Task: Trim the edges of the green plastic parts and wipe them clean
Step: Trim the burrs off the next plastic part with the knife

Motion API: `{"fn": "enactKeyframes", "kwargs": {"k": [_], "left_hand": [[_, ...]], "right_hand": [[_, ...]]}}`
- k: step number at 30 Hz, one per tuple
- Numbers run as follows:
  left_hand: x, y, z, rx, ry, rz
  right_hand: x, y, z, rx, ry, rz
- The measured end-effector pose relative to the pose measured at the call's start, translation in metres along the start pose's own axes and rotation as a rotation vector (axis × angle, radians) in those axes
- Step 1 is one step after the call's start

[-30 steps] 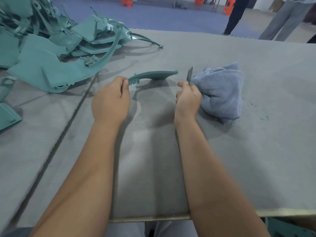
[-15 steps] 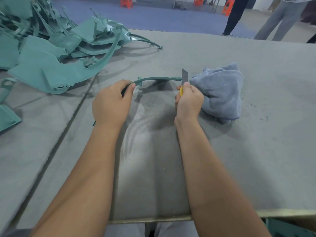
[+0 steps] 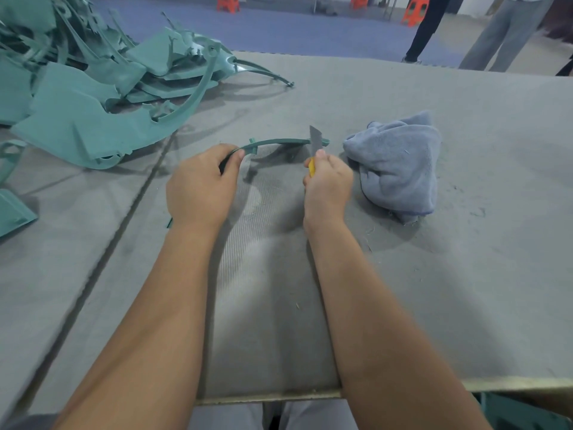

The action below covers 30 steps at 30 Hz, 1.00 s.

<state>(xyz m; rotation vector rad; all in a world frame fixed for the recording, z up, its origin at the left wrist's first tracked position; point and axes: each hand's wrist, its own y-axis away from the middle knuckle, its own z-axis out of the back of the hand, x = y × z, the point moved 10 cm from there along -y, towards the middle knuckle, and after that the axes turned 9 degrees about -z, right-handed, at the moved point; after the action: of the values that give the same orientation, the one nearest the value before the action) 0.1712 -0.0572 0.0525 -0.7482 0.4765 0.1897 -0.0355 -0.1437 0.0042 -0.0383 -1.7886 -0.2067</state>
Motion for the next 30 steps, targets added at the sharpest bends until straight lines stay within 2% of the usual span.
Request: {"fn": "enactKeyframes", "kwargs": {"k": [4,11,17,23,30], "left_hand": [[0.001,0.000,0.001,-0.005,0.012,0.009],[-0.002,0.000,0.001,0.000,-0.019,-0.010],[-0.002,0.001,0.001,-0.001,-0.020,-0.009],[-0.001,0.000,0.000,-0.002,-0.025,0.000],[0.000,0.001,0.001,-0.010,-0.018,0.004]], "right_hand": [[-0.002,-0.007,0.016,-0.099,-0.064,-0.027],[-0.003,-0.008,0.006,-0.045,0.090,-0.003],[-0.004,-0.010,0.021,-0.132,-0.039,-0.033],[-0.002,-0.011,0.008,-0.067,0.128,0.036],[-0.003,-0.013,0.005,-0.002,0.149,0.017]]}}
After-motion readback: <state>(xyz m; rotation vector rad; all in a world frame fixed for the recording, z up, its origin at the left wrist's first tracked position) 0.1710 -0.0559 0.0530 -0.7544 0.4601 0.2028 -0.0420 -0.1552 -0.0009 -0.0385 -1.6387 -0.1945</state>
